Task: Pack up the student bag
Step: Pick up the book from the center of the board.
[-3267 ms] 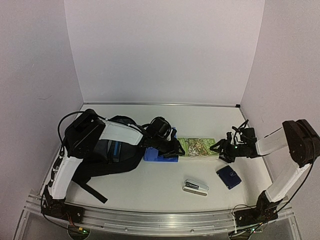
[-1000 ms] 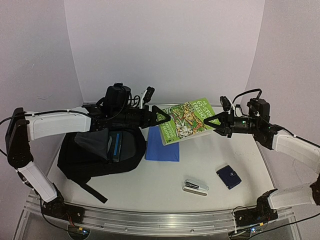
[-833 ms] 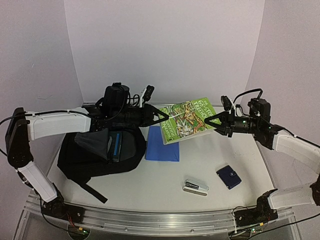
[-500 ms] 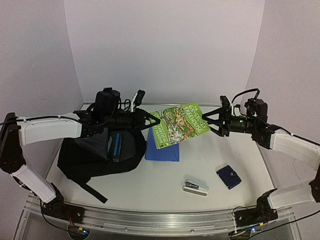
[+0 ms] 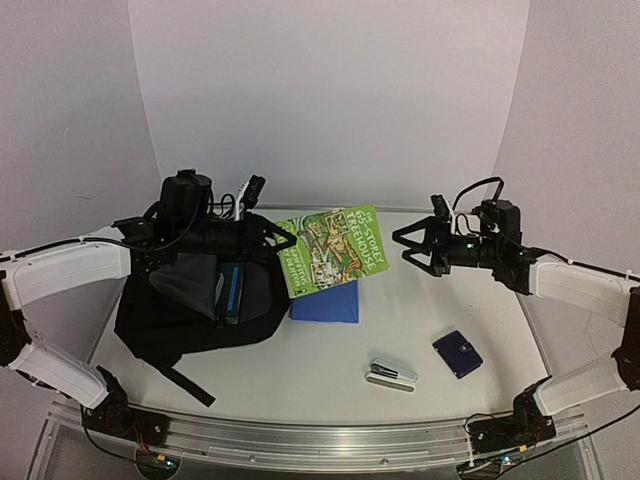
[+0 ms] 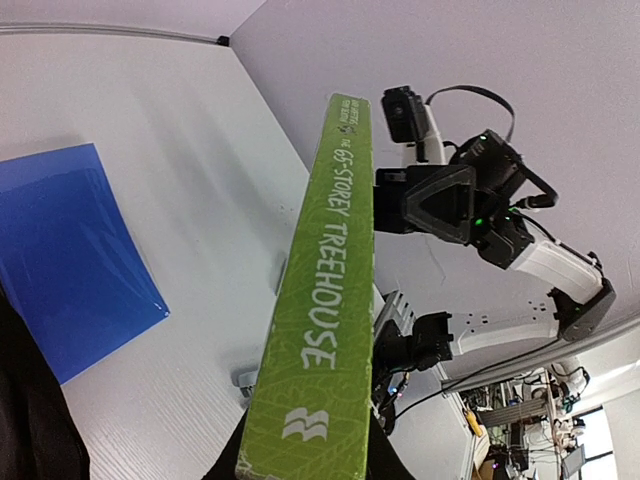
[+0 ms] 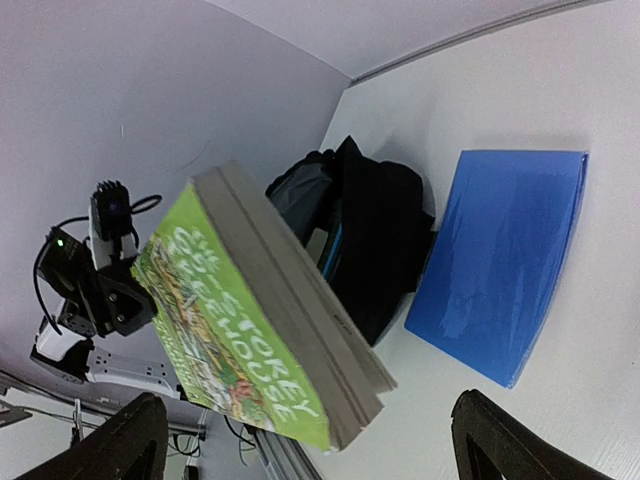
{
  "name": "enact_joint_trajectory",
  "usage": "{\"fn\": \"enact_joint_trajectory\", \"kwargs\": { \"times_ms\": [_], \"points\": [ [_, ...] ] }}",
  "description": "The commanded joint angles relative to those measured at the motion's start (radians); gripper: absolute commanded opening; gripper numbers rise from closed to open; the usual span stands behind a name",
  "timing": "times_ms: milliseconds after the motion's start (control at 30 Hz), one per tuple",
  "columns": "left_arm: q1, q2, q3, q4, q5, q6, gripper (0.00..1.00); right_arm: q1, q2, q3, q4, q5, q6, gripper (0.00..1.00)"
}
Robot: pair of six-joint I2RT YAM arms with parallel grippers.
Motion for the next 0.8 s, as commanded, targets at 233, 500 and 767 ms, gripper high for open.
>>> {"fn": "enact_joint_trajectory", "kwargs": {
  "times_ms": [233,500,767],
  "points": [
    [0.011,-0.070,0.081,0.049,0.253,0.022,0.00,0.100,0.016,0.087,0.029,-0.176,-0.130,0.98],
    [0.012,-0.071,0.065,0.150,0.333,-0.038,0.00,0.136,0.079,0.109,0.036,-0.185,-0.148,0.98],
    [0.040,-0.060,0.050,0.133,0.318,-0.060,0.00,0.167,0.071,0.084,0.142,-0.211,-0.096,0.65]
  ]
}}
